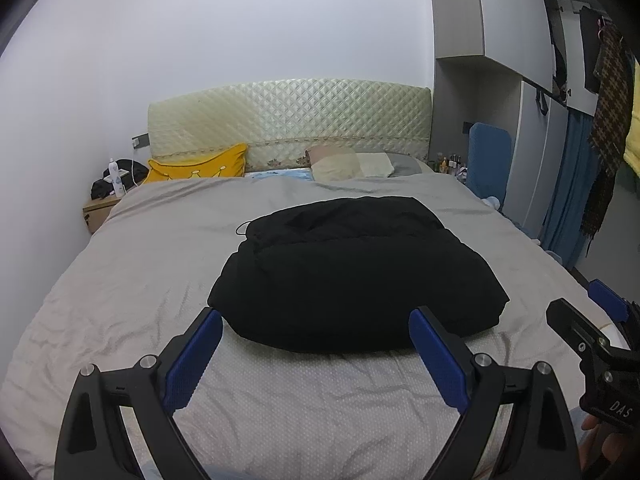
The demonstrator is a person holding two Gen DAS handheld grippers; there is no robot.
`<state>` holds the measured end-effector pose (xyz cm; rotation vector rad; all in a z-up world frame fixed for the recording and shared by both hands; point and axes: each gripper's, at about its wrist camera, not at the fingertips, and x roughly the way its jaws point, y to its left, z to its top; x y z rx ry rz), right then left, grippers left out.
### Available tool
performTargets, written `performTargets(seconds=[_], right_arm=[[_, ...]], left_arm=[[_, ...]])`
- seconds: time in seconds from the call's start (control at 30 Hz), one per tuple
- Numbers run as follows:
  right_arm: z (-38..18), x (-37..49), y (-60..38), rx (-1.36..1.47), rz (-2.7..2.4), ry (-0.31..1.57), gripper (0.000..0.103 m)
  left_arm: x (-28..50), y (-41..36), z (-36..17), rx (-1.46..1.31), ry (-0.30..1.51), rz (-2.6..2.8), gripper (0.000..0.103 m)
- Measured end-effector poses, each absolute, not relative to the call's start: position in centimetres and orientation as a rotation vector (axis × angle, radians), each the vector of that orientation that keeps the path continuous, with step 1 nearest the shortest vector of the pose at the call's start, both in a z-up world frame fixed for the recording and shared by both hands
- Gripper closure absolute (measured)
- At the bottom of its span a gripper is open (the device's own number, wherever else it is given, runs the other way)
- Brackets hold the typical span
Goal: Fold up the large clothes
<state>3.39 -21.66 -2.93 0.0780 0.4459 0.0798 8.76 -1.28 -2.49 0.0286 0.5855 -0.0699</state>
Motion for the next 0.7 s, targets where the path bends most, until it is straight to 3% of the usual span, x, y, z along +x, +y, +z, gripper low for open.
performTargets(seconds=[0.7], right_arm=[[-3.19, 3.25, -21.15, 0.065, 0.051, 0.441, 0.000]], left_arm=[[8.60, -1.26, -2.80, 0.027, 0.583, -0.059, 0.008]])
